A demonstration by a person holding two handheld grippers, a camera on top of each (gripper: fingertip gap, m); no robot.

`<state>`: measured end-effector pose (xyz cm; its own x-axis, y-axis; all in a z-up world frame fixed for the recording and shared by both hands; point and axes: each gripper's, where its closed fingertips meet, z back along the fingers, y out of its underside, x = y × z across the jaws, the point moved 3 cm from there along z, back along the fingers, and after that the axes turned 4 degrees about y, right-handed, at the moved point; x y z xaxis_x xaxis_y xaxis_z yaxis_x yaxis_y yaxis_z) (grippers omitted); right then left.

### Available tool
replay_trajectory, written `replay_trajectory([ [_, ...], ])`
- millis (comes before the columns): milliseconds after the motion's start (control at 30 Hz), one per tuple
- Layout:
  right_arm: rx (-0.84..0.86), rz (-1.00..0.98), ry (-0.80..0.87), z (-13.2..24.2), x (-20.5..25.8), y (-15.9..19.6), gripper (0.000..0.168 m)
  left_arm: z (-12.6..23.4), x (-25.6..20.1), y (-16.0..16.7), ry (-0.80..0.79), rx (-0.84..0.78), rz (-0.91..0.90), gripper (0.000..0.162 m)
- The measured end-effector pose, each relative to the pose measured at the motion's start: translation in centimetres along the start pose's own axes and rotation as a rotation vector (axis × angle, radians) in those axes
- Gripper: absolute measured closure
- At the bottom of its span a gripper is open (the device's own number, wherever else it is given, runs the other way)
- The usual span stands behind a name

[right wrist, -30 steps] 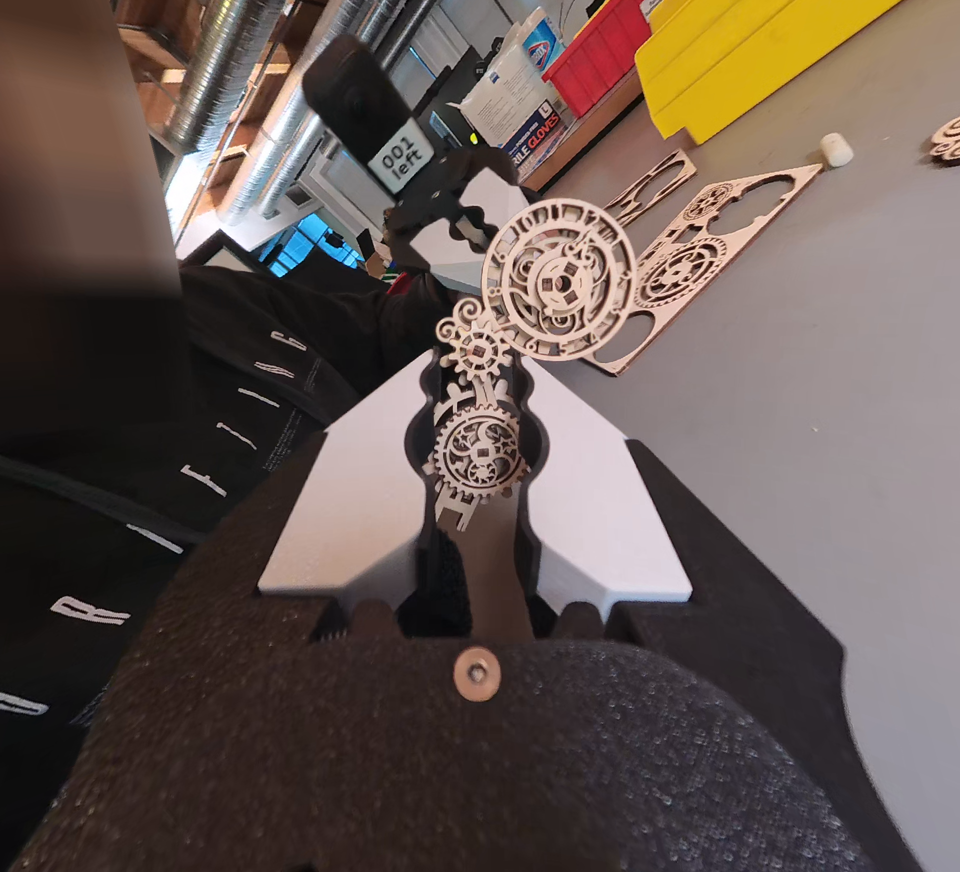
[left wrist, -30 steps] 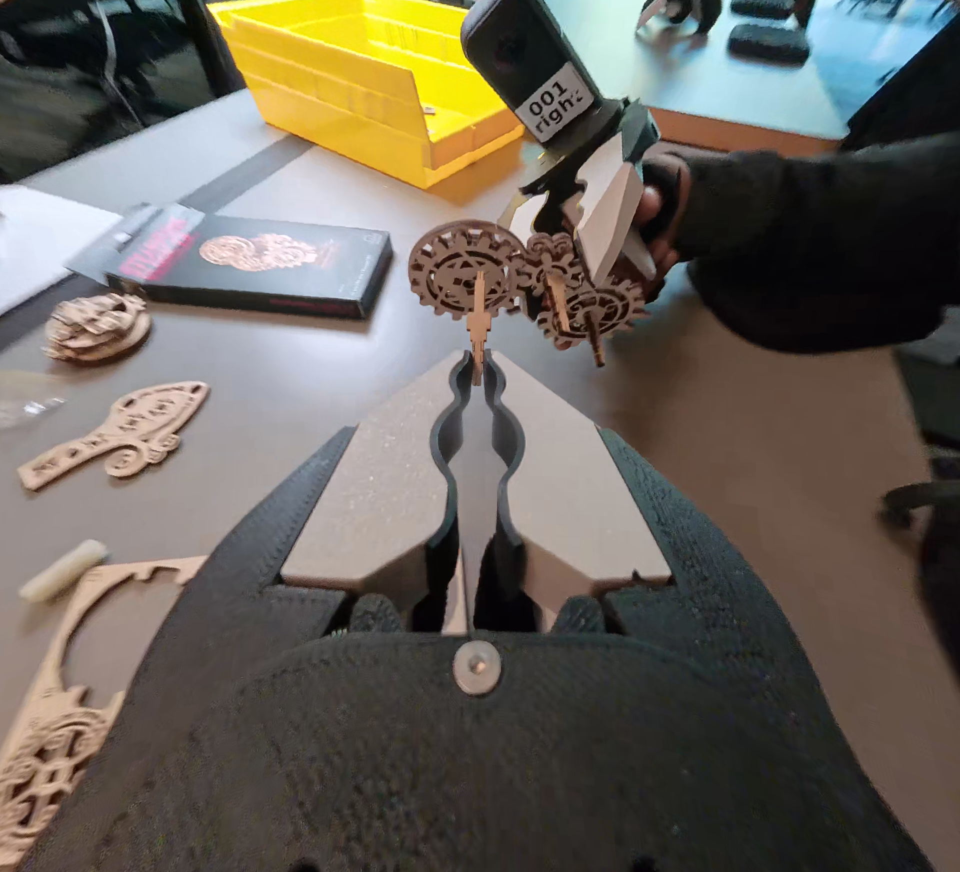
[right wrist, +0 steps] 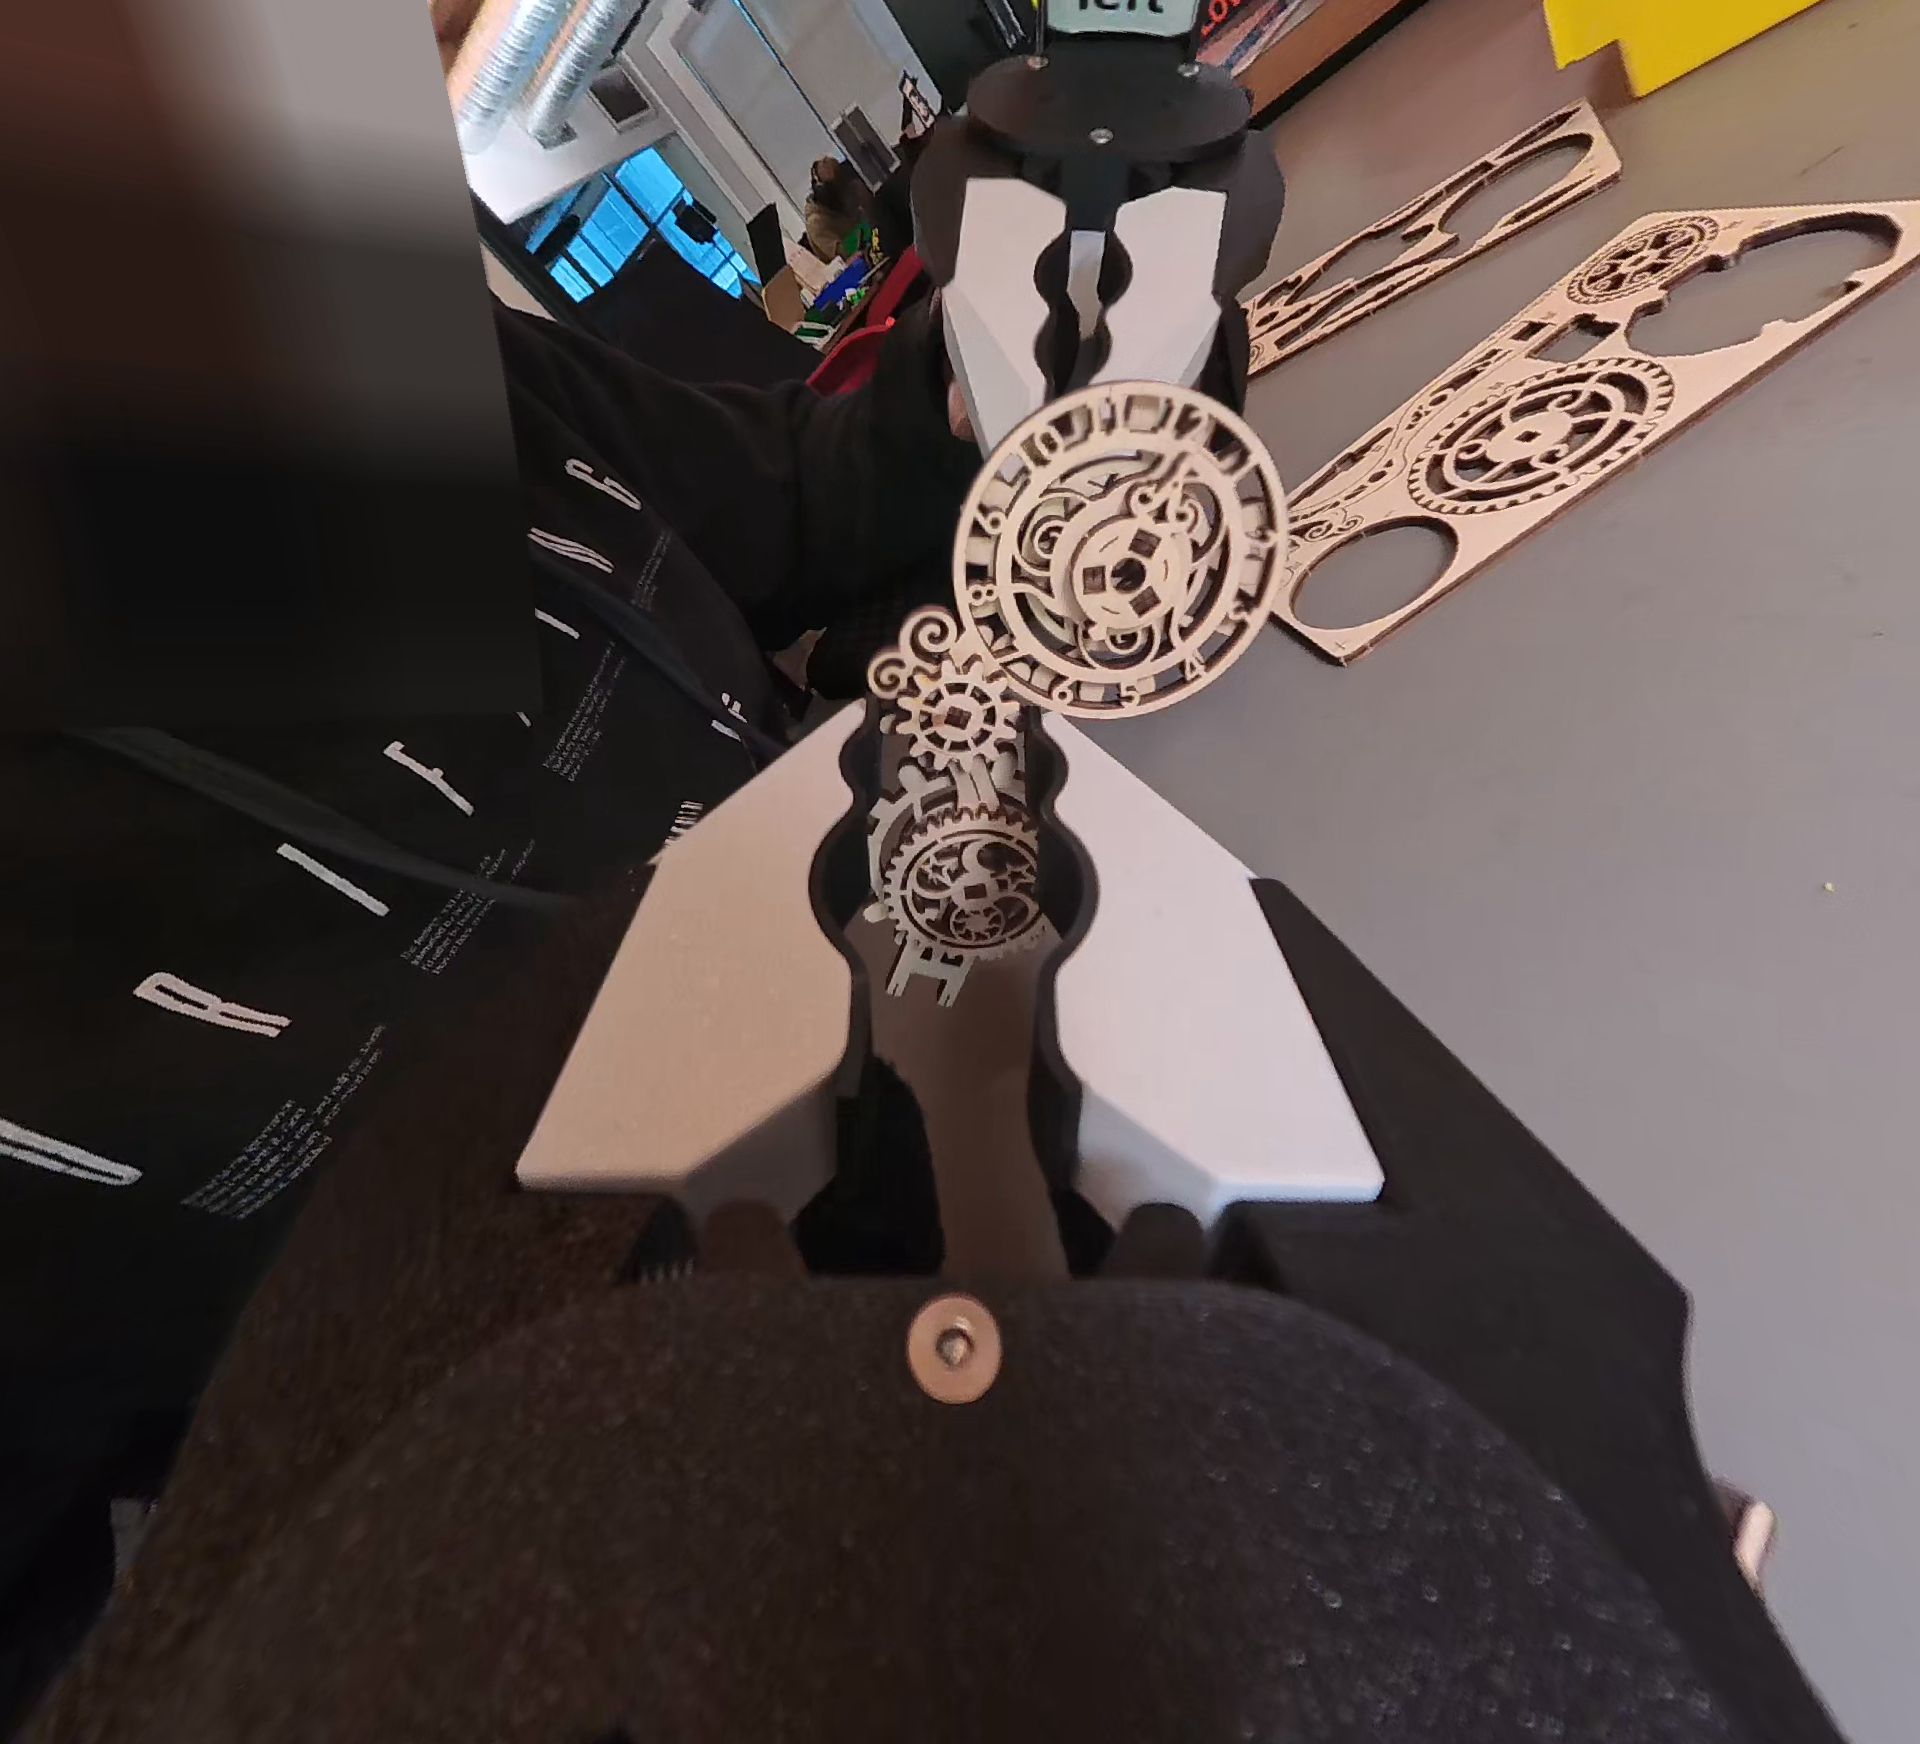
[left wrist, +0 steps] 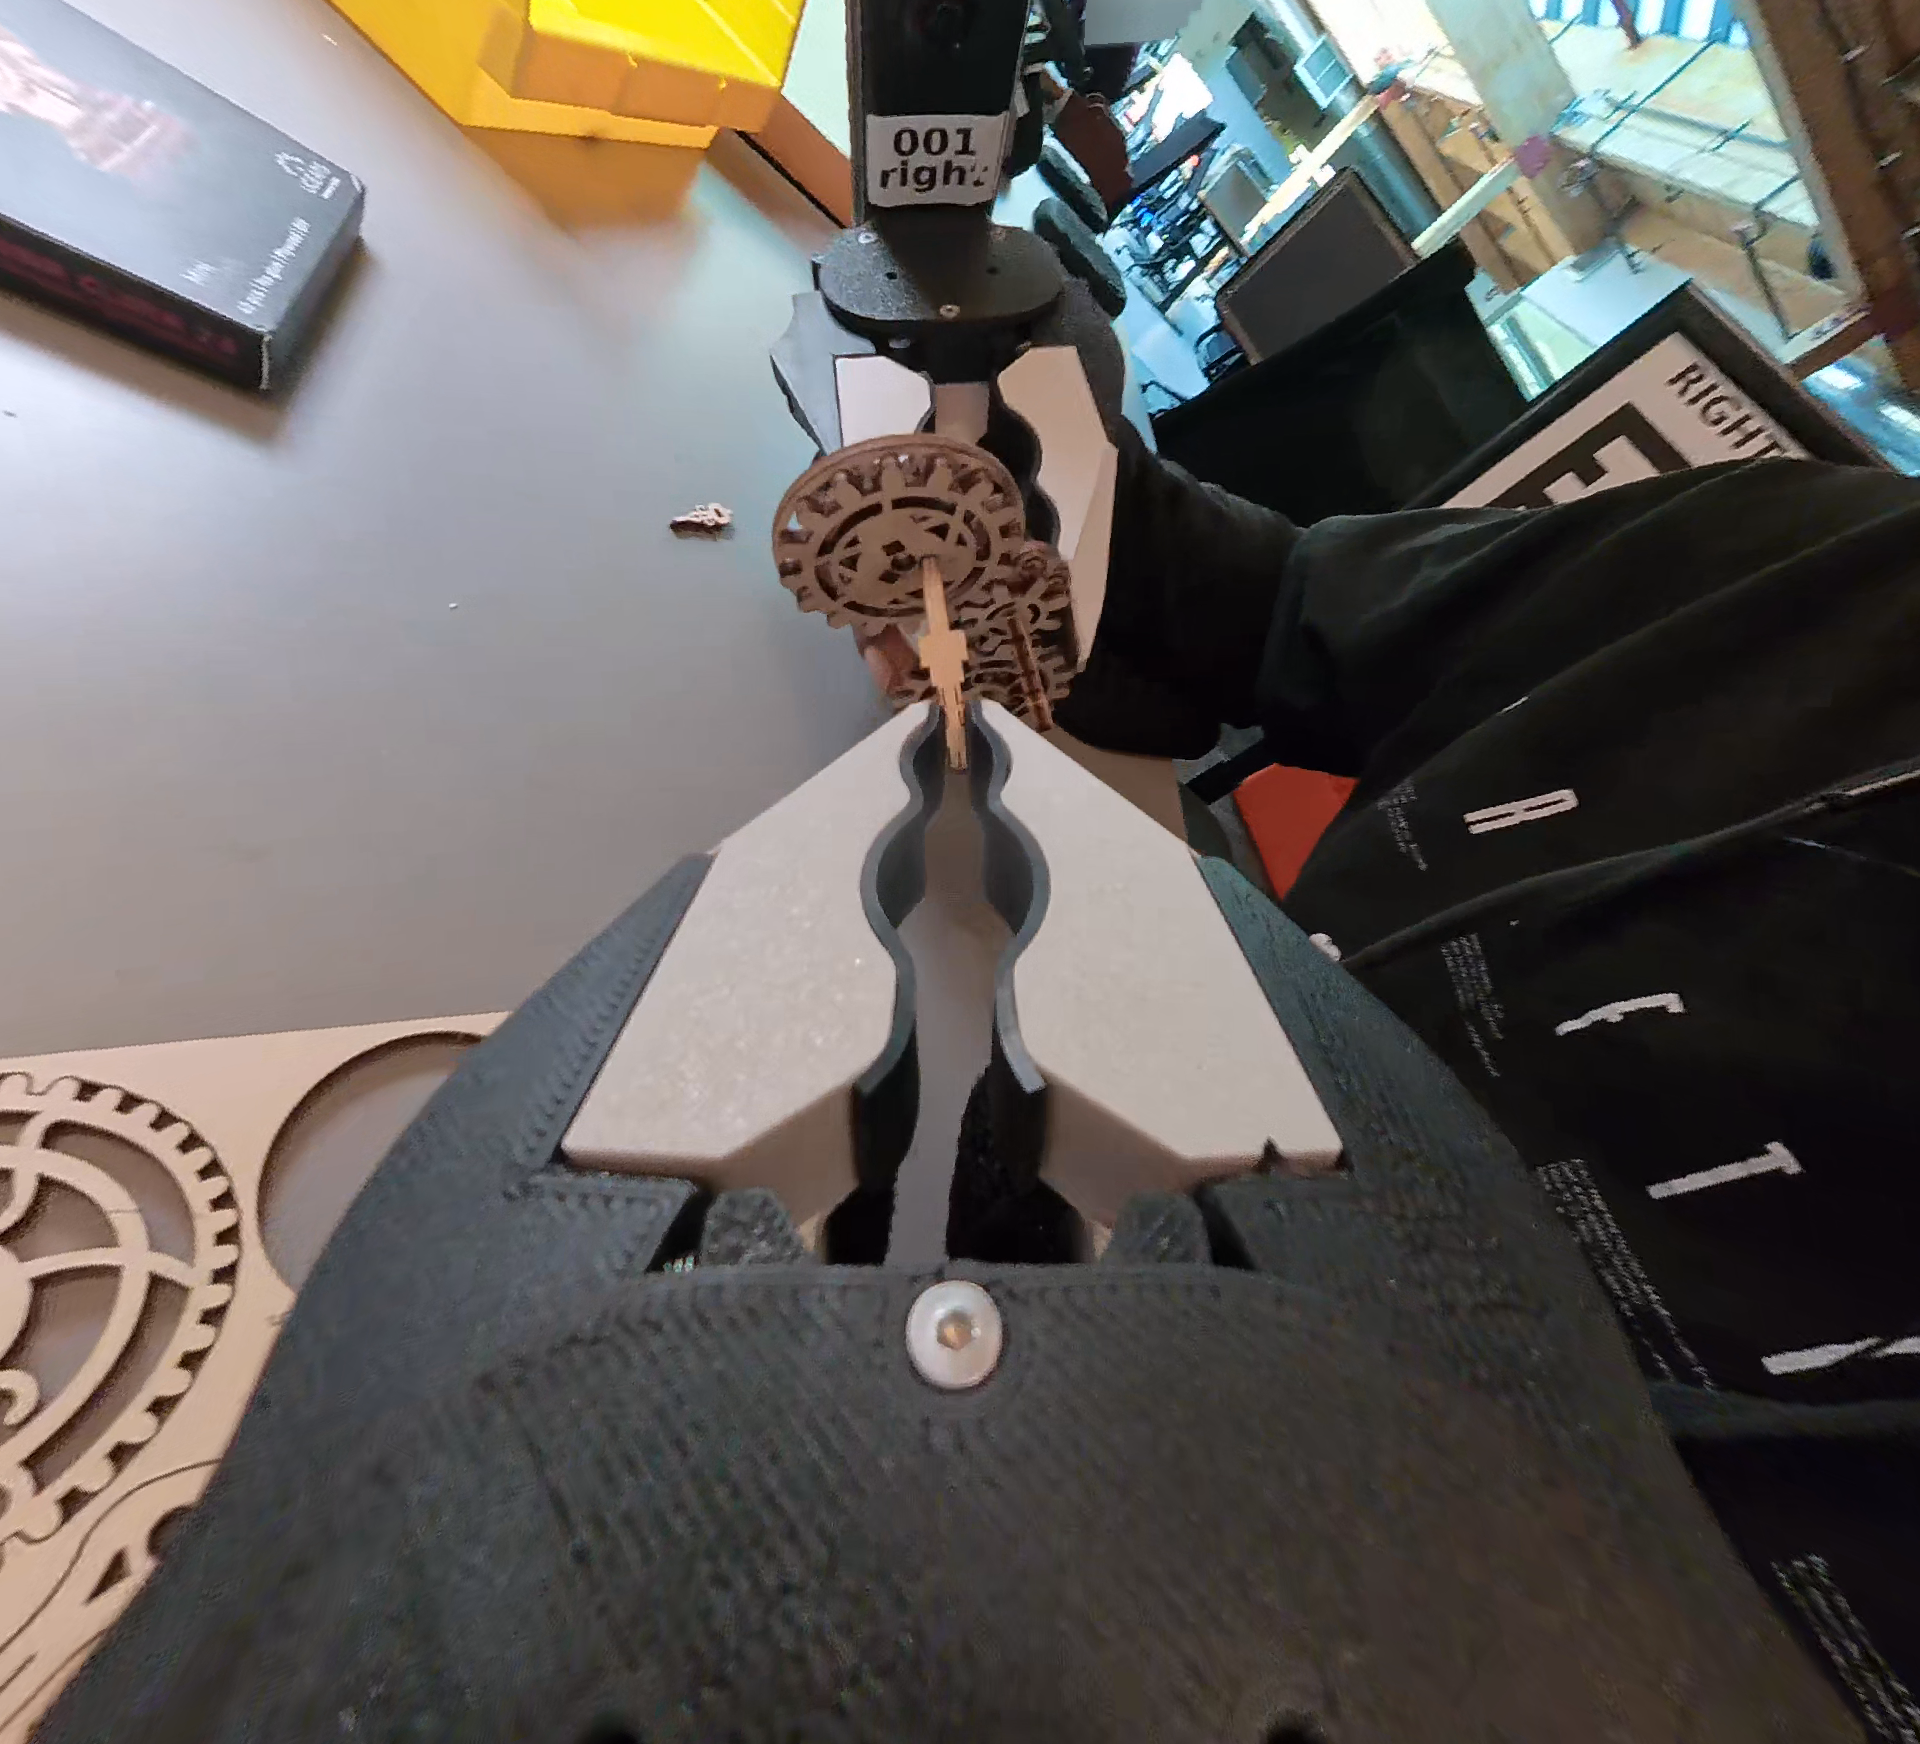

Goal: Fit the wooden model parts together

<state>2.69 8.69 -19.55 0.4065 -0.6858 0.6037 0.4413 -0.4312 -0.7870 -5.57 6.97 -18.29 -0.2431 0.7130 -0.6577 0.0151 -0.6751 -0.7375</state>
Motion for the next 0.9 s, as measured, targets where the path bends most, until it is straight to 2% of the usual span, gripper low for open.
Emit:
replay_trajectory([
  [900, 0.046, 0.041, -0.038, -0.3, 1.1, 0.6, 0.143, -0.1, 0.2, 0.1, 0.185, -0.062, 0.210, 0.160],
])
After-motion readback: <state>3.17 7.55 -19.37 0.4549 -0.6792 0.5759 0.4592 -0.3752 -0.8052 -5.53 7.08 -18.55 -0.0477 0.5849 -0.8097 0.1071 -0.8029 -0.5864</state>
